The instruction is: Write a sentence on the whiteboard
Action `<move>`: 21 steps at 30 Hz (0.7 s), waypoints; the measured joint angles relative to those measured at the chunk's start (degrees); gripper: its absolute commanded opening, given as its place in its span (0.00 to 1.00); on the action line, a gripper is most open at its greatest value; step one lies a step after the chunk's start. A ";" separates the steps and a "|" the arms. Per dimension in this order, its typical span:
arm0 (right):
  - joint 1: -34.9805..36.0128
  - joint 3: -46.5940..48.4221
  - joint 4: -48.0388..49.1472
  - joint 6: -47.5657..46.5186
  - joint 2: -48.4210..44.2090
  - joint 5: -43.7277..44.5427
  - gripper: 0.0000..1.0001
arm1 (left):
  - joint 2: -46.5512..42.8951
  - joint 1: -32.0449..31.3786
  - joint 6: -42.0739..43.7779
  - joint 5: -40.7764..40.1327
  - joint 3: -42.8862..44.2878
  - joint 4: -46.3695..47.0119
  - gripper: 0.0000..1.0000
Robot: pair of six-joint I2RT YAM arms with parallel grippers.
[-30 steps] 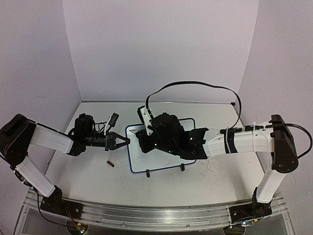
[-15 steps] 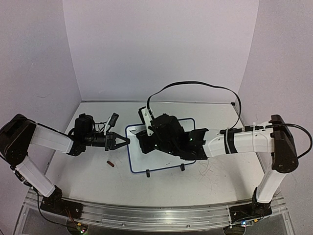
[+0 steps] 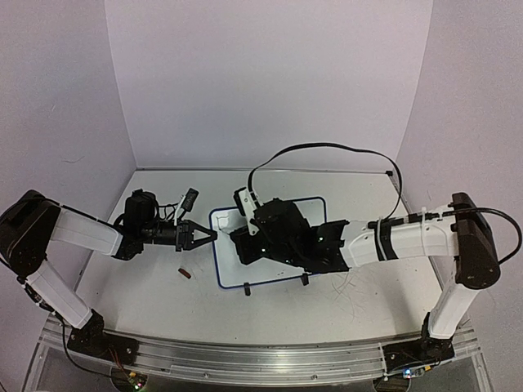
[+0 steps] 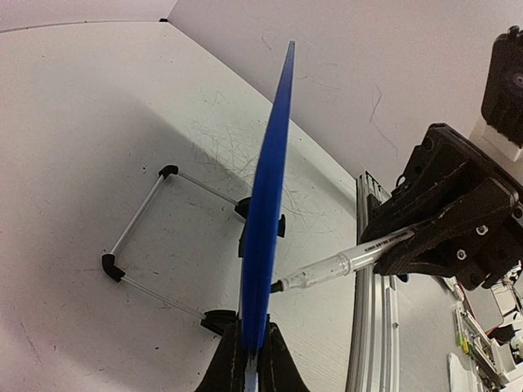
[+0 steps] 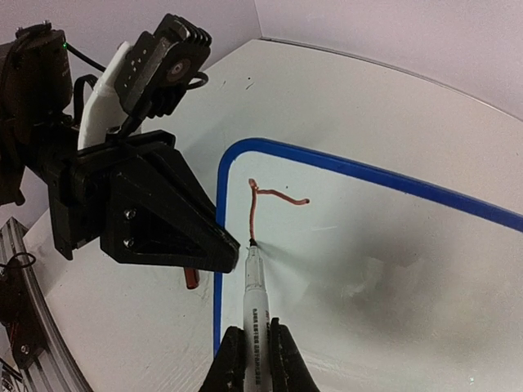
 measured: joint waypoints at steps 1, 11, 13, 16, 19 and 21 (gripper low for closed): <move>0.00 -0.33 0.01 0.25 -0.09 -0.19 0.00 | 0.00 0.00 0.00 -0.01 0.00 -0.01 0.00; 0.52 -2.18 -0.18 1.76 -0.41 -0.93 0.00 | 0.00 0.00 0.02 -0.02 0.00 -0.01 0.00; 0.52 -2.18 -0.20 1.70 -0.47 -0.94 0.00 | 0.00 0.00 0.02 -0.01 0.00 0.01 0.00; 0.51 -2.18 -0.24 1.49 -0.92 -0.98 0.00 | 0.00 0.00 0.02 0.22 0.01 0.08 0.00; 0.46 -2.36 -0.02 1.19 -2.06 -0.96 0.00 | 0.00 0.00 0.02 0.48 0.00 0.11 0.00; 0.44 -2.38 0.44 0.76 -2.84 -0.88 0.00 | 0.00 0.00 0.02 0.50 0.00 0.11 0.00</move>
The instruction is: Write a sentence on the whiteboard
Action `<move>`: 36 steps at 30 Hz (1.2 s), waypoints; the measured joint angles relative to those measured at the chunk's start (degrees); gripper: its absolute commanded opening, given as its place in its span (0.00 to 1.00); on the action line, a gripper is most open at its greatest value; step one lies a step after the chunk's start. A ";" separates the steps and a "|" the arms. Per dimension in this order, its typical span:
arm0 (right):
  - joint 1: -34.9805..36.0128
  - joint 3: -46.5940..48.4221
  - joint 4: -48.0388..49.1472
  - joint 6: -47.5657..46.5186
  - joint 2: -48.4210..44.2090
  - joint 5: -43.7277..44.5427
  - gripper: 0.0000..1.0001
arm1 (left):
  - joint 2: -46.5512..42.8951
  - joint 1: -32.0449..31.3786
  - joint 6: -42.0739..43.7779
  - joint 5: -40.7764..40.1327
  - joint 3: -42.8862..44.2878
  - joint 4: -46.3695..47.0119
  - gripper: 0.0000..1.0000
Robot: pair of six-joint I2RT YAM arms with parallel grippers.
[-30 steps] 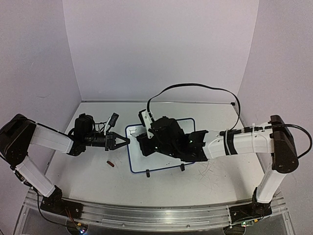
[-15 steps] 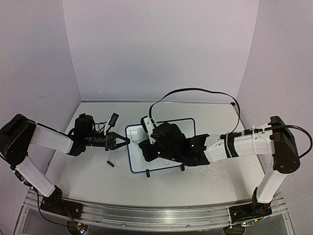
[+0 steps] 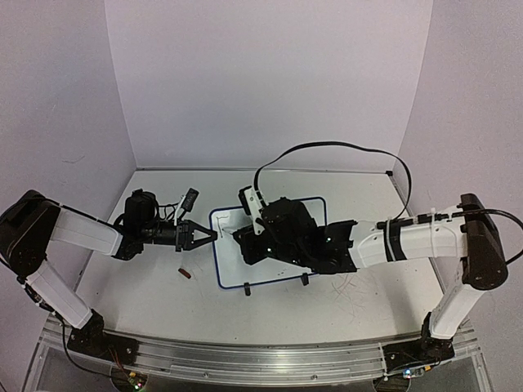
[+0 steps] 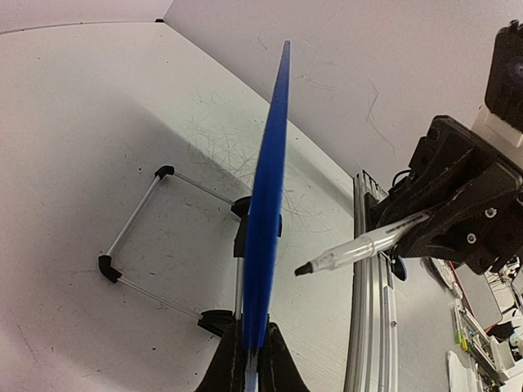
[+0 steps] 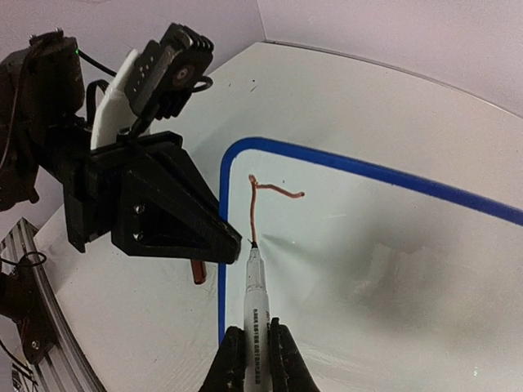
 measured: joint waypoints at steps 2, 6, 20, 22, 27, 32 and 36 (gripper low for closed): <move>-0.08 0.03 0.59 -0.48 -0.43 0.04 0.00 | 0.00 0.00 0.00 0.01 0.01 0.00 0.00; -0.23 0.08 0.96 -1.00 -0.44 0.04 0.00 | 0.00 0.00 0.00 0.03 0.00 0.00 0.00; -0.68 2.32 0.97 -1.88 1.20 -0.38 0.00 | -0.08 0.00 0.00 0.06 0.00 -0.02 0.00; -0.73 2.32 0.92 -1.90 1.55 -0.48 0.00 | -0.11 0.00 0.02 0.12 0.00 -0.02 0.00; -0.75 2.32 0.74 -1.88 1.75 -0.53 0.00 | -0.11 0.00 0.02 0.12 0.00 -0.02 0.00; -0.75 2.32 0.64 -1.88 1.83 -0.44 0.00 | -0.11 0.00 0.02 0.14 0.00 -0.02 0.00; -0.75 2.32 0.45 -1.86 1.92 -0.22 0.00 | -0.11 0.00 0.00 0.14 0.00 -0.02 0.00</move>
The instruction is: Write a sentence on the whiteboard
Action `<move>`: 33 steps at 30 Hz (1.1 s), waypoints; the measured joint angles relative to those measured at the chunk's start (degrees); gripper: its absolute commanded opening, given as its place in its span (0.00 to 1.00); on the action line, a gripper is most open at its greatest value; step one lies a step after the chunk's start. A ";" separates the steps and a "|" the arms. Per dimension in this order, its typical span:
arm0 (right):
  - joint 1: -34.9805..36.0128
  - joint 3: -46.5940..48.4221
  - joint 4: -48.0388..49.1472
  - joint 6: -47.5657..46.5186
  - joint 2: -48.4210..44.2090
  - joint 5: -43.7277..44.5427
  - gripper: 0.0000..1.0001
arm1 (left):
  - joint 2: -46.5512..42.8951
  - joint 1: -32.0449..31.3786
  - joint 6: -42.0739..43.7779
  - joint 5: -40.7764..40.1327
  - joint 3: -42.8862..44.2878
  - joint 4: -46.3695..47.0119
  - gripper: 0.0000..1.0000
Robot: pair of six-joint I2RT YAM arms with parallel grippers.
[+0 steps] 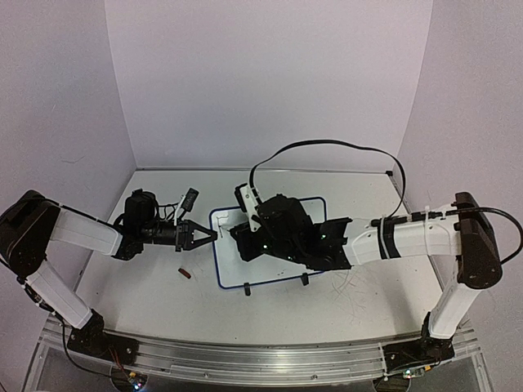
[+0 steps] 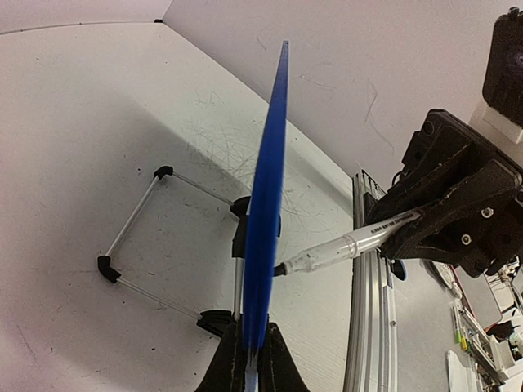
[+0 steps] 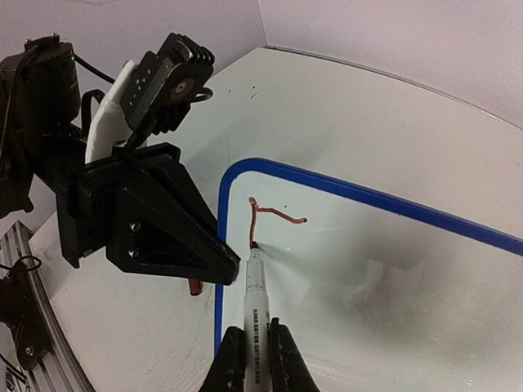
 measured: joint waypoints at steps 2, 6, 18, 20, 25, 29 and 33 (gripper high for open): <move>0.00 0.00 -0.05 0.05 0.00 0.33 0.00 | 0.00 0.00 0.00 0.00 0.00 0.00 0.00; 0.02 0.00 -0.25 0.28 0.00 1.23 0.00 | 0.00 0.00 0.00 -0.05 0.00 -0.02 0.00; 0.17 -0.25 -0.35 1.29 -0.15 2.90 0.00 | 0.00 0.00 0.00 -0.24 0.00 -0.04 0.00; 0.17 -0.48 -0.41 1.40 -0.38 3.21 0.00 | 0.00 0.00 0.00 -0.24 0.00 -0.06 0.00; 0.17 -1.75 -0.81 1.75 -1.64 4.75 0.00 | 0.00 0.00 0.00 -0.24 0.00 -0.06 0.00; 0.17 -1.86 -0.86 1.80 -1.75 4.92 0.00 | 0.00 0.00 0.00 -0.24 0.00 -0.05 0.00; 0.17 -1.88 -0.86 1.87 -1.75 4.89 0.00 | 0.00 0.00 0.00 -0.23 0.00 -0.06 0.00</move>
